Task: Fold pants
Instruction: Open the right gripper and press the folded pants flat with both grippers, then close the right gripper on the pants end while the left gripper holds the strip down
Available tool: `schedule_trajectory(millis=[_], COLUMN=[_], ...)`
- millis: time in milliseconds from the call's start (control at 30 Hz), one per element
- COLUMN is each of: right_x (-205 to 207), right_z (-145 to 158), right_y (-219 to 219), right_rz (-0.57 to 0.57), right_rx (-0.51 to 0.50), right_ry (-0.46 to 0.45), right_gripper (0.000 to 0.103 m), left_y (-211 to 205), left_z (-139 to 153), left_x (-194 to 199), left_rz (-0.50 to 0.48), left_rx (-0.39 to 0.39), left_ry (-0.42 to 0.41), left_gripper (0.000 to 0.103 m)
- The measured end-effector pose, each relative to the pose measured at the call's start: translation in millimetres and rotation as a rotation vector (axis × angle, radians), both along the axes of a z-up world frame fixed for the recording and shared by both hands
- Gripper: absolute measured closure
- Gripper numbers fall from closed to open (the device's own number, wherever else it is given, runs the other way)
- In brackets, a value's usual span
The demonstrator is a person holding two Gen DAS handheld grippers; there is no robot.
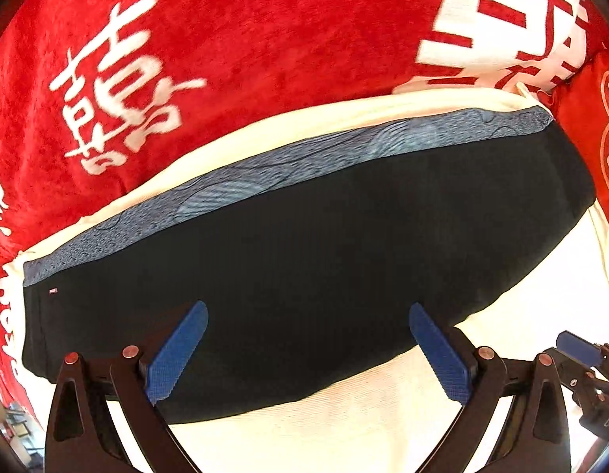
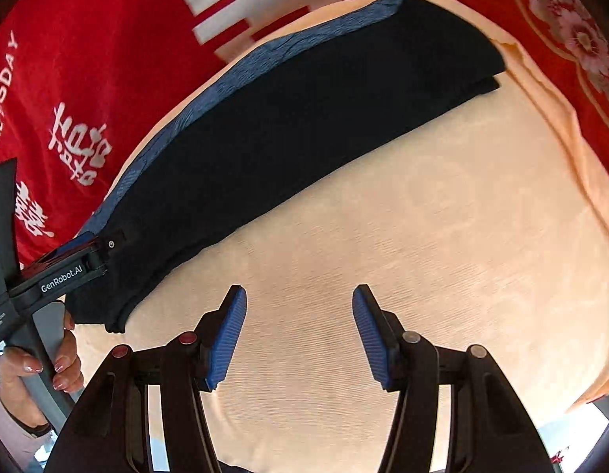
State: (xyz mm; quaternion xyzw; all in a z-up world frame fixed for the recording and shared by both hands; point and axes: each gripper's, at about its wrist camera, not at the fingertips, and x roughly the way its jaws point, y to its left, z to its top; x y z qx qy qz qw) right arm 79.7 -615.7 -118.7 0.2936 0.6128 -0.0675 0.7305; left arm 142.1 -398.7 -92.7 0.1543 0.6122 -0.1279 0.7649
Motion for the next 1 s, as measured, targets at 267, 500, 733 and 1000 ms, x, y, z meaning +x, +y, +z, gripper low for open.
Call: schedule_trajectory(millis=[267, 500, 733, 1000], right_x=[7.6, 18.6, 43.9, 62.1], right_z=[10.0, 15.7, 4.3, -18.4], right_y=[-52.4, -99.5, -129.0, -161.3], right_rz=[0.041, 0.022, -0.079, -0.170], right_rx=[-0.025, -0.040, -0.036, -0.163], right_ry=[-0.028, -0.051, -0.102, -0.027], right_gripper=[0.043, 0.043, 0.043, 0.092], left_y=[-37.6, -47.8, -33.7, -29.2], left_z=[-5.7, -5.7, -40.8, -59.7], left_x=[-5.3, 5.0, 28.4, 29.8], left_rz=[0.046, 0.082, 0.189, 0.198], left_rx=[0.000, -0.020, 0.035, 0.019], left_ry=[0.030, -0.010, -0.009, 0.024], left_gripper=[0.000, 0.000, 0.000, 0.000])
